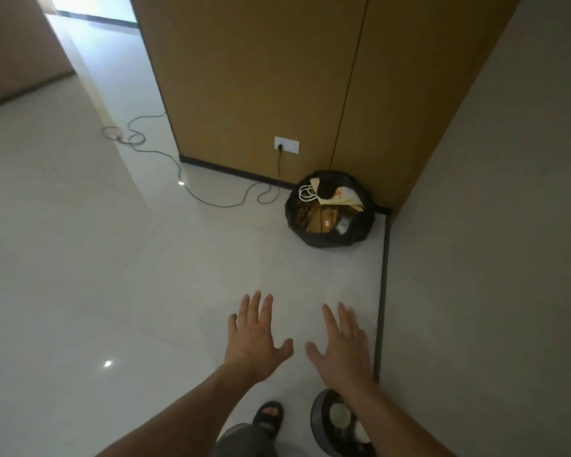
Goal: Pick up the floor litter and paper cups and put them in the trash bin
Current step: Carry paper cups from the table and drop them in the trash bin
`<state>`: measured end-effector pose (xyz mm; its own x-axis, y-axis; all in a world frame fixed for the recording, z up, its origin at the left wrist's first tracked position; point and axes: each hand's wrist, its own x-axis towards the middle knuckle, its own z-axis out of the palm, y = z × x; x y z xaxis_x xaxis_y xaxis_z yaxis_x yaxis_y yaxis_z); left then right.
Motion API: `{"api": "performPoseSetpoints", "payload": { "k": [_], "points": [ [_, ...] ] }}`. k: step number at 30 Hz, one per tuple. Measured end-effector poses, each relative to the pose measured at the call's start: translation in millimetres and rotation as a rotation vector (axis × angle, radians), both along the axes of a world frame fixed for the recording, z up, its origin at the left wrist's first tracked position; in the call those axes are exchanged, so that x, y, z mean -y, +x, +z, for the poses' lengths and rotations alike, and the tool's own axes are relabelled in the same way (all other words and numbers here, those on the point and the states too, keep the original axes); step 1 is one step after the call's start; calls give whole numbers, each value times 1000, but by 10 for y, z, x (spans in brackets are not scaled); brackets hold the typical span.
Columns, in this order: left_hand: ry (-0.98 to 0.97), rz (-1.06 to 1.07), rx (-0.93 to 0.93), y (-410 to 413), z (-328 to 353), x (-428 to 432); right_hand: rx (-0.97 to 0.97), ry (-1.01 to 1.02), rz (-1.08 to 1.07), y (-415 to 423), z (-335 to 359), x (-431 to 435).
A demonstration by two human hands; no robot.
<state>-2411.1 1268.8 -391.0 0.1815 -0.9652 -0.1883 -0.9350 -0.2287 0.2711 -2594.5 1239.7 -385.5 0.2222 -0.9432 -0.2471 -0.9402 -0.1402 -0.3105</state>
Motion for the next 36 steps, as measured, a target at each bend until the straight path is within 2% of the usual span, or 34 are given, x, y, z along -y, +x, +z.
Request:
{"api": "performPoseSetpoints", "payload": {
  "k": [8, 17, 29, 36],
  "points": [
    [-45, 356, 43, 375, 312, -1318, 100, -48, 293, 611, 271, -533],
    [-145, 881, 79, 1191, 567, -3206, 134, -32, 760, 1901, 462, -1816],
    [-208, 1424, 107, 2313, 521, -6341, 193, -53, 1272, 3910, 594, -4688],
    [-192, 1717, 144, 2485, 525, -7940, 209, -32, 1564, 4708, 709, -6316]
  ]
}}
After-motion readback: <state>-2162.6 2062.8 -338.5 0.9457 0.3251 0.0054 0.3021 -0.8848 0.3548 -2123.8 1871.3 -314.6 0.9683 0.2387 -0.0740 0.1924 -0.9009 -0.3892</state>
